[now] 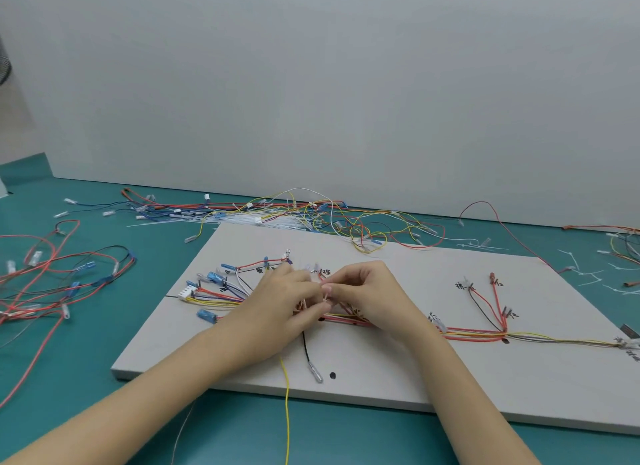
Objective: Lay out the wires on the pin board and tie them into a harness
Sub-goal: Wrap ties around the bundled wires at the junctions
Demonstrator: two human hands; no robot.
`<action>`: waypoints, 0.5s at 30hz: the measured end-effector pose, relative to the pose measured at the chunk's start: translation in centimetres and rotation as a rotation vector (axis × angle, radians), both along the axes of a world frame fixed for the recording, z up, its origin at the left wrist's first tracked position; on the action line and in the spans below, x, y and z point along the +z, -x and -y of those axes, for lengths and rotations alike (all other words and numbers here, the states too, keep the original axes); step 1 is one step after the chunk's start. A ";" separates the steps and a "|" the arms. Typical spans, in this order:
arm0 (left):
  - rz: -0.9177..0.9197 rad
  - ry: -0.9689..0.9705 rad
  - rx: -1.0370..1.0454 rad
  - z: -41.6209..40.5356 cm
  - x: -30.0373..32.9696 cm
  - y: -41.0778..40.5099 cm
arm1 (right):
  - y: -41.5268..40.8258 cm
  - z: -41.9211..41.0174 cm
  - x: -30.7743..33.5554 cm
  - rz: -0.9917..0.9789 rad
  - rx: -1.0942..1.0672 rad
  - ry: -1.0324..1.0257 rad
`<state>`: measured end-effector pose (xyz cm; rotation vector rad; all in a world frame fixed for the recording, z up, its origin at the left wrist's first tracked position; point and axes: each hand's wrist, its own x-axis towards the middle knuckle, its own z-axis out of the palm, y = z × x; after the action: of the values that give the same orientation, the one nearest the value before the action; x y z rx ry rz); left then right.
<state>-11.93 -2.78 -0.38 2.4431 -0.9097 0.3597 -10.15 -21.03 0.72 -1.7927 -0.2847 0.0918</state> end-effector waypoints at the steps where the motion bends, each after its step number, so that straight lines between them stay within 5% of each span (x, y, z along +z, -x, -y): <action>1: -0.029 0.052 -0.001 0.0 0.0 0.1 | 0.0 0.1 0.1 0.001 -0.012 -0.010; 15: -0.505 0.602 0.091 0.7 -0.8 0.9 | -0.3 0.7 0.1 -0.054 -0.042 -0.120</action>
<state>-12.85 -3.53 -1.19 1.8812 -0.3941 0.0238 -9.84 -21.76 0.79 -1.6732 -0.2097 0.0918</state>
